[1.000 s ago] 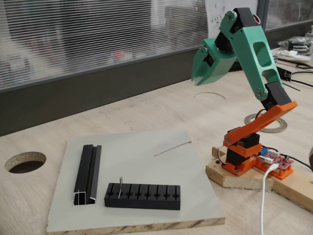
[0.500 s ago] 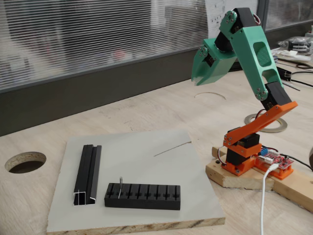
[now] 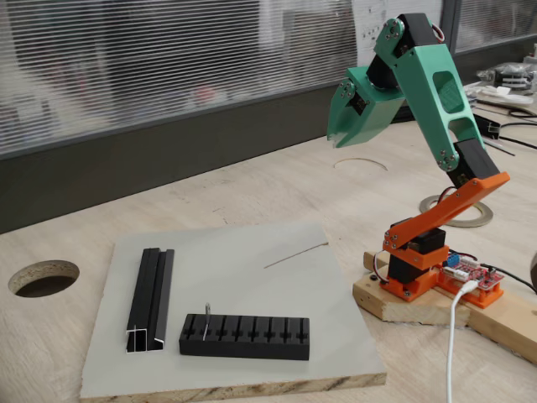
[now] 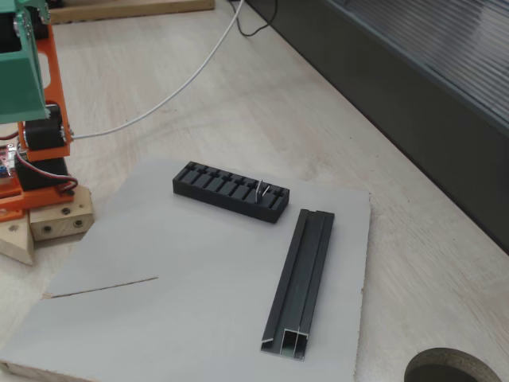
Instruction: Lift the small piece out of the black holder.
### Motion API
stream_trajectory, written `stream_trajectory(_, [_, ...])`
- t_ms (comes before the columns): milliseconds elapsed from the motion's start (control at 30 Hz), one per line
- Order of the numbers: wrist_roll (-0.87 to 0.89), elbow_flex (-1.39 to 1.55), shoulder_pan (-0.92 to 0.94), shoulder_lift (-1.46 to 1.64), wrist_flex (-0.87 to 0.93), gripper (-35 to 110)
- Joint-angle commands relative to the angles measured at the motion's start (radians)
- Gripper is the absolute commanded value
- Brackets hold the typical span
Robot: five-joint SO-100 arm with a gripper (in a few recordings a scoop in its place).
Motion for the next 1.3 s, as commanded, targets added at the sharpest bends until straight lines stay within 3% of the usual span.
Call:
stream_trajectory(0, [0.018,0.003,0.0,0.014,0.023,12])
stream_trajectory(100, [0.018,0.003,-0.098,0.014,0.023,12])
stream_trajectory(300, [0.018,0.003,-0.499,-0.005,0.021,12])
stream_trajectory(600, [0.018,-0.011,-0.867,-0.351,0.02,12])
stream_trajectory(800, [0.018,-0.012,-0.968,-0.575,-0.006,12])
stream_trajectory(1033, [0.02,-0.003,-1.052,-0.713,-0.365,12])
stream_trajectory(1267, [0.02,-0.012,-1.042,-0.721,-0.453,12])
